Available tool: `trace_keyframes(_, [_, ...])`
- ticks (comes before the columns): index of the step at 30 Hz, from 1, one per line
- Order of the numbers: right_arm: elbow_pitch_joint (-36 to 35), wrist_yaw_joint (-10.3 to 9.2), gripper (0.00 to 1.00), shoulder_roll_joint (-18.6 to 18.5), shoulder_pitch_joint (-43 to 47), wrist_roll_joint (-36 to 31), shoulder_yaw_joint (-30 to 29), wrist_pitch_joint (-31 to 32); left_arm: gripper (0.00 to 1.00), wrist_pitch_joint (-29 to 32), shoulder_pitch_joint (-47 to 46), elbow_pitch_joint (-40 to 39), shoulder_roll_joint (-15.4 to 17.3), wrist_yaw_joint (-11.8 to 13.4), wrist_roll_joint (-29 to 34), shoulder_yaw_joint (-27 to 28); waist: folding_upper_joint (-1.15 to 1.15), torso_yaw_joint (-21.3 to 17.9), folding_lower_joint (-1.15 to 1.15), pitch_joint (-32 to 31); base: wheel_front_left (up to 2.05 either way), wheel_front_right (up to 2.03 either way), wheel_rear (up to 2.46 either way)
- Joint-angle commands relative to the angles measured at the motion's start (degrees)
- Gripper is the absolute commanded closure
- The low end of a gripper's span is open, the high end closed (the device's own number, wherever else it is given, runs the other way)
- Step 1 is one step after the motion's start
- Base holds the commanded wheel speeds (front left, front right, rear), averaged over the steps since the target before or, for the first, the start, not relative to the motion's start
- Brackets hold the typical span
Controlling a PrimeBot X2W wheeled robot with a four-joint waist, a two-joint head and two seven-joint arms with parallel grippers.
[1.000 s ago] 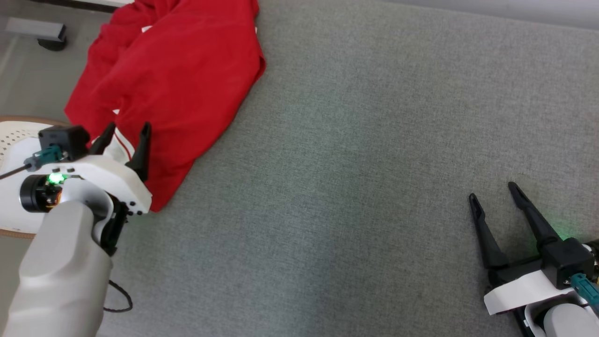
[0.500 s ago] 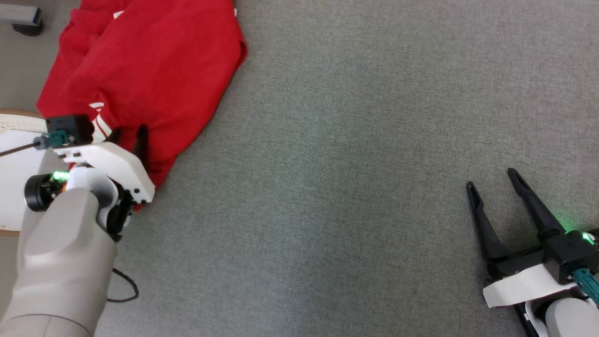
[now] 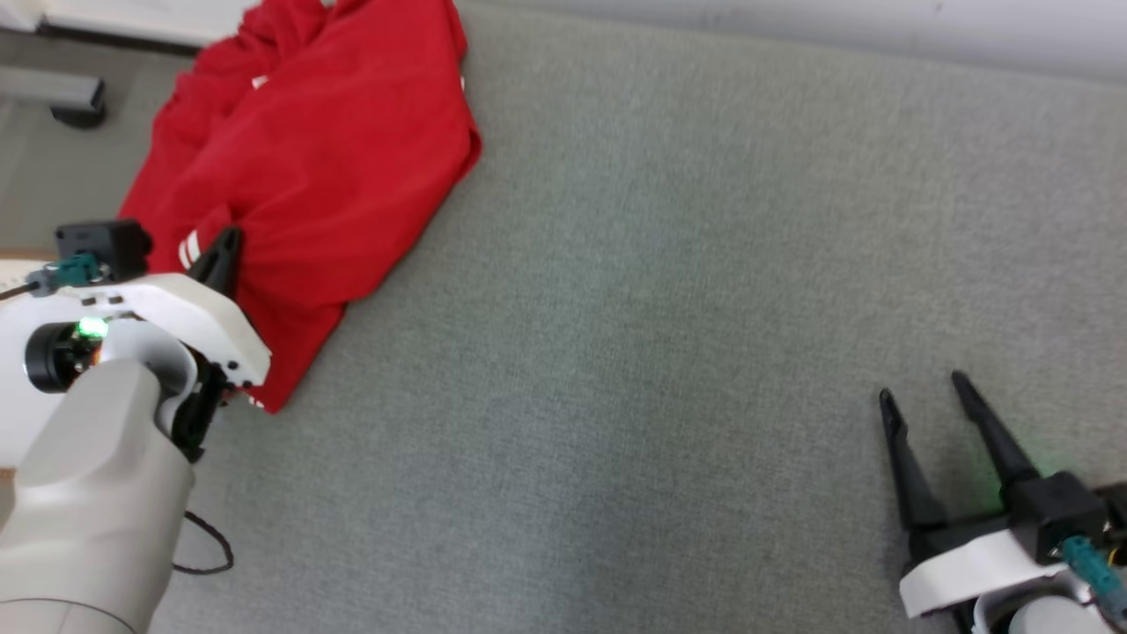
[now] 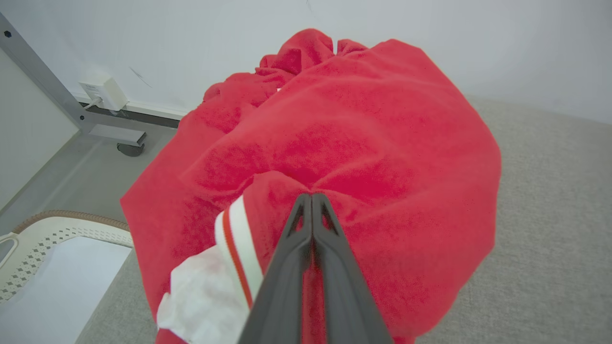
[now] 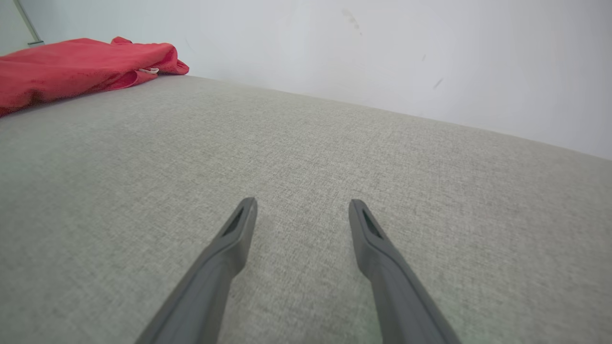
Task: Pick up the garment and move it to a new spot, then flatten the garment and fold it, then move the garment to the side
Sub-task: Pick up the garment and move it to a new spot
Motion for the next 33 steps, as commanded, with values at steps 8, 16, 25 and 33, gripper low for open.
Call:
trace_keyframes(8, [4.9,-0.18,0.0,1.2,2.3,2.8,1.6,-1.9,1.0,-2.1,1.5,-4.4,2.2,0.1,-3.2,-0.1,0.0,-1.7,-0.01,-9.2,0.0,0.0,0.0])
trace_keyframes(16, [6.9,-0.17,0.0,2.0,4.0,4.9,2.0,-2.4,1.0,0.1,3.7,-14.8,2.3,0.1,-4.8,-2.0,0.0,-4.7,-0.01,-14.6,0.0,0.0,0.0])
trace_keyframes(25, [5.7,-0.17,0.0,3.2,5.1,6.6,2.5,-2.3,1.0,7.1,10.6,-34.8,0.7,2.2,-6.8,-4.5,0.0,-10.6,-0.01,-16.8,0.0,0.0,0.0])
trace_keyframes(33, [4.9,-0.17,0.0,4.2,4.7,7.2,2.7,-2.3,1.0,13.8,16.7,-51.4,-2.9,4.5,-8.7,-8.9,0.0,-16.8,-0.01,-16.4,0.0,0.0,0.0])
